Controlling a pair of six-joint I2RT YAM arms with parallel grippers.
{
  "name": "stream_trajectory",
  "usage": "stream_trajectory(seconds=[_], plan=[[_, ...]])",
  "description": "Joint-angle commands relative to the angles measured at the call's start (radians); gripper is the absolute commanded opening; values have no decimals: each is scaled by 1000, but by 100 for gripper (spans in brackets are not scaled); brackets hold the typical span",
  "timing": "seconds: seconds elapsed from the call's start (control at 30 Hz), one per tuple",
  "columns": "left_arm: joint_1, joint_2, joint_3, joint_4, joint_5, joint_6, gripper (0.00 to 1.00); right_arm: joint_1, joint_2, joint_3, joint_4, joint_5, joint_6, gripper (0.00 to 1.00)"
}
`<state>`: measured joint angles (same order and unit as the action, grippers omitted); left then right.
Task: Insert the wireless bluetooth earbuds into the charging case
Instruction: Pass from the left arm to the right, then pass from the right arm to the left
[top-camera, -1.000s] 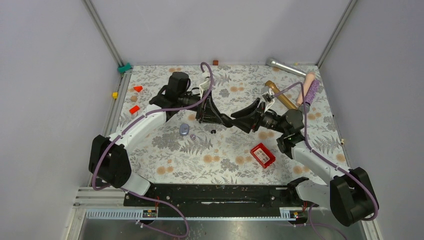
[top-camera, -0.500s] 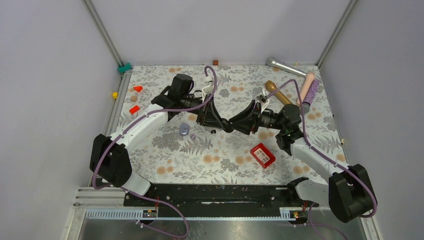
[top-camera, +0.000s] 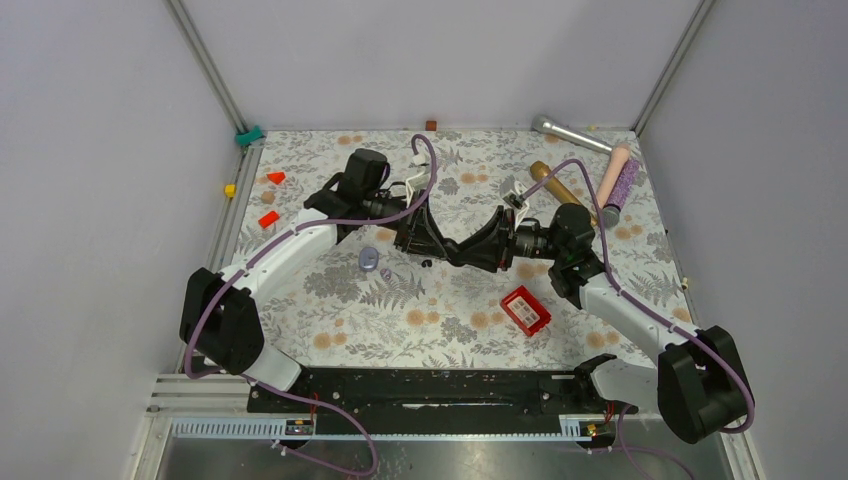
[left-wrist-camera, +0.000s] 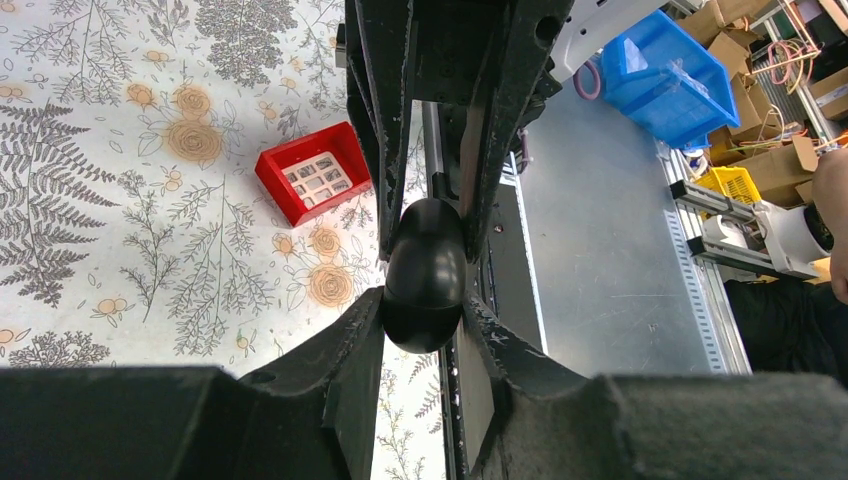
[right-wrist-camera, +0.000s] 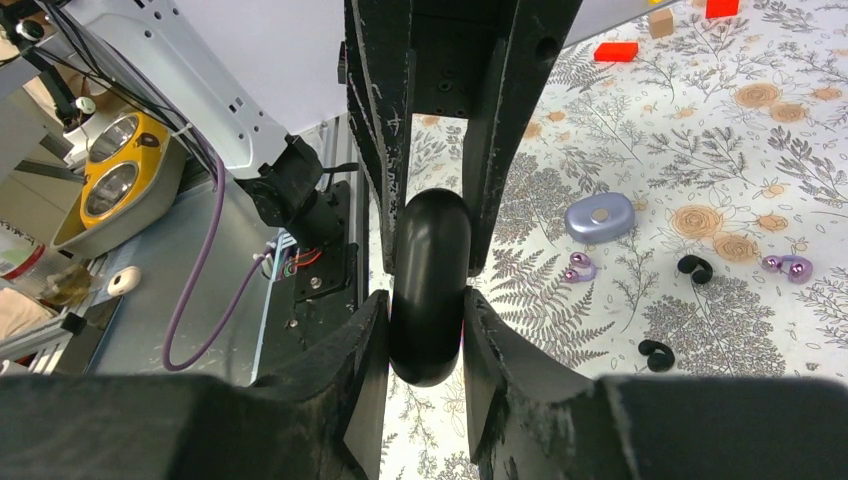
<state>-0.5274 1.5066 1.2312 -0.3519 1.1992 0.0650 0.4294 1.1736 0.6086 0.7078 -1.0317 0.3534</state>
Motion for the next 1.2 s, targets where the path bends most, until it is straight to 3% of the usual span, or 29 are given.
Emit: stream_trajectory(seconds=[0.0,0.13,0.2,0.27,0.3,0.47,0.73,1.17], plan=[[-2,-4,47,46,-2,19,16,16,-26,33,5,-30,-37,9],[-2,6,49,44,-7,13,52,16,-40,19,79,-12,20,5],[-2,9,50,44,-10,13,62,16,-50,12,111,18,48,5],[-3,12,49,44,-15,12,79,15,-60,6,122,60,63,5],[-3,13,49,44,-17,12,81,14,-62,4,123,76,70,4],[-5,13,50,42,-23,13,80,11,-52,9,113,84,77,2],[-16,9,50,42,-30,16,63,11,-12,32,26,116,35,0],[-19,12,59,48,-19,-2,35,11,6,20,42,149,25,0]])
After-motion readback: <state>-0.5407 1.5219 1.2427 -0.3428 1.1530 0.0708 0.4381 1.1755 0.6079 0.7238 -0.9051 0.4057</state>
